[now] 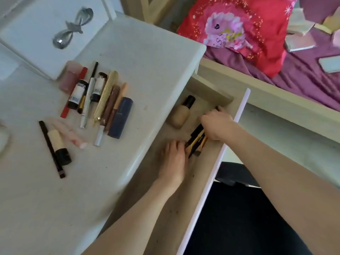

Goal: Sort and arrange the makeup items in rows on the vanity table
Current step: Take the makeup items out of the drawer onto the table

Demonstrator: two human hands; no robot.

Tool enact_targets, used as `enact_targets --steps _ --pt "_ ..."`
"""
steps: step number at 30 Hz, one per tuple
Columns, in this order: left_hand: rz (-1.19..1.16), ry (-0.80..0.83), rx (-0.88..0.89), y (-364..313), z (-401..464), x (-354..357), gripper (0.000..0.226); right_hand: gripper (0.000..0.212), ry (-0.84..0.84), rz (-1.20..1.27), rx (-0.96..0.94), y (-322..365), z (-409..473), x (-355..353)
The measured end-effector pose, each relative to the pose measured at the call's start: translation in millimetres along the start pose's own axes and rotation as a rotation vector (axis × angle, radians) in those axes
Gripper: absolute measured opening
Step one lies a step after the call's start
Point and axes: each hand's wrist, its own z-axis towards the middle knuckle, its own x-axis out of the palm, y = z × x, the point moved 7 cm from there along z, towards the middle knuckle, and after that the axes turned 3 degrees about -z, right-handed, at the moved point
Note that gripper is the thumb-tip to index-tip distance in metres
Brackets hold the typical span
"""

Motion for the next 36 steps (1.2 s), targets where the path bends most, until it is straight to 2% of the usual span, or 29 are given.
enact_targets --steps 5,9,14,22,26,31,36 --pt "0.03 -0.075 -0.072 -3.0 19.9 10.0 0.031 0.034 0.015 0.014 -0.06 -1.6 21.2 6.1" --pt "0.126 -0.043 -0.142 -4.9 22.9 17.6 0.034 0.035 0.055 -0.043 -0.114 2.9 26.9 10.7" --pt "0.257 0.034 -0.141 -5.9 21.4 19.6 0.032 0.038 0.137 -0.041 -0.163 6.0 25.9 18.9" --pt "0.051 0.044 -0.223 16.0 -5.2 -2.1 0.019 0.034 0.198 -0.038 -0.203 8.3 20.1 22.9" --pt "0.031 0.03 -0.27 25.2 -31.8 -2.9 0.02 0.025 0.319 -0.001 -0.194 10.3 18.3 26.8" --pt "0.031 0.034 -0.308 33.7 -55.4 -1.9 0.02 0.026 0.428 0.028 -0.15 16.3 11.3 28.7" --pt "-0.082 0.074 -0.404 44.0 -74.8 -5.5 0.028 0.017 0.351 -0.039 -0.136 15.4 3.9 19.0"
